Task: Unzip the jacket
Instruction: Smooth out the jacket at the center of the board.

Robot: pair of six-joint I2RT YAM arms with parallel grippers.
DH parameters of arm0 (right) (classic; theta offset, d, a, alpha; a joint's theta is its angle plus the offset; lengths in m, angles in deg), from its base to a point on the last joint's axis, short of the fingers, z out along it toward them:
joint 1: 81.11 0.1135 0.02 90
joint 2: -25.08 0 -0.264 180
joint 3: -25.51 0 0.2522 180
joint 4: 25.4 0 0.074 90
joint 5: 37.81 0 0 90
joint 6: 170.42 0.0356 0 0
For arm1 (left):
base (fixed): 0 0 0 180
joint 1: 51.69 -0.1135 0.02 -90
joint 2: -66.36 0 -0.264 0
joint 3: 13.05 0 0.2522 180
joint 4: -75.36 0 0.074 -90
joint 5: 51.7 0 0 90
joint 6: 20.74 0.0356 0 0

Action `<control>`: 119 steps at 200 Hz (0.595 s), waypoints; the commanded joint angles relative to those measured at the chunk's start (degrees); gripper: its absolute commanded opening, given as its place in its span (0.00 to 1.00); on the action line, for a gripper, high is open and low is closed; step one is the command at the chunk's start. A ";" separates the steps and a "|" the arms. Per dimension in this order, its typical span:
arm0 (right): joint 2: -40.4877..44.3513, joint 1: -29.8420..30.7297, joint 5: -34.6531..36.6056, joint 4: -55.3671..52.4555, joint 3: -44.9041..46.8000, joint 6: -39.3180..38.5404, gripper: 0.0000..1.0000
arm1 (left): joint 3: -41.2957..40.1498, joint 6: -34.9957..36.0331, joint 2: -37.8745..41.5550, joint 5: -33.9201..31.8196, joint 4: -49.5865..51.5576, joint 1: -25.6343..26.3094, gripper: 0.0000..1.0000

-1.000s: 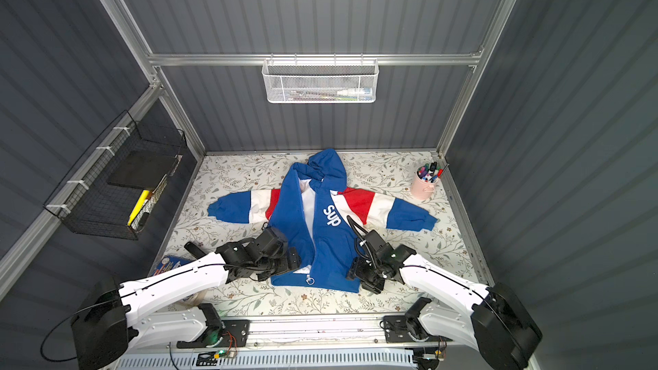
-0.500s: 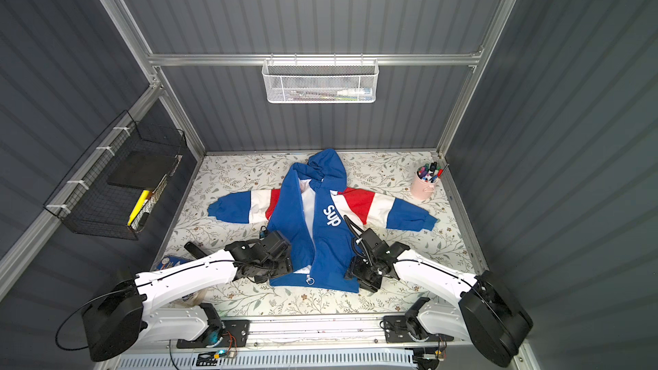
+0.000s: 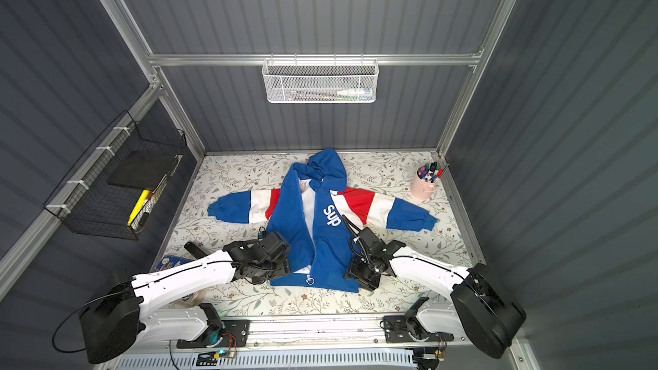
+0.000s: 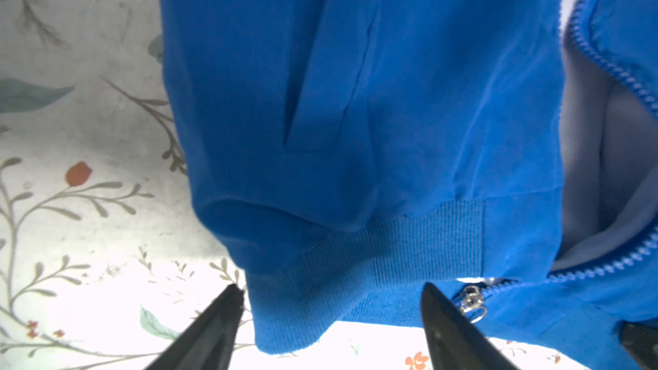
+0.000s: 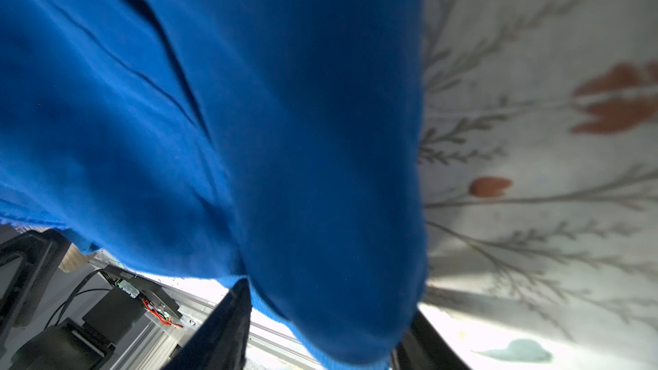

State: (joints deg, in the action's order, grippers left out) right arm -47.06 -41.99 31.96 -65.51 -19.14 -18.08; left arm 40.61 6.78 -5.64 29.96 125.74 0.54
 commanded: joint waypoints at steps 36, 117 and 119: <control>0.30 0.34 7.63 -3.86 -1.67 0.69 0.32 | 2.48 -1.54 0.60 -0.82 4.49 0.87 0.86; 5.82 -1.06 10.47 -6.07 0.84 1.24 0.15 | -0.03 -0.13 0.46 2.95 -1.90 0.89 0.85; 5.68 -1.06 10.32 -6.08 0.73 1.14 0.15 | -0.29 0.07 0.53 3.63 -2.85 0.89 0.84</control>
State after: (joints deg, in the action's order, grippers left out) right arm -40.70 -42.78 41.93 -70.87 -19.08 -17.42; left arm 42.30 5.80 -5.62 30.01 128.34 1.15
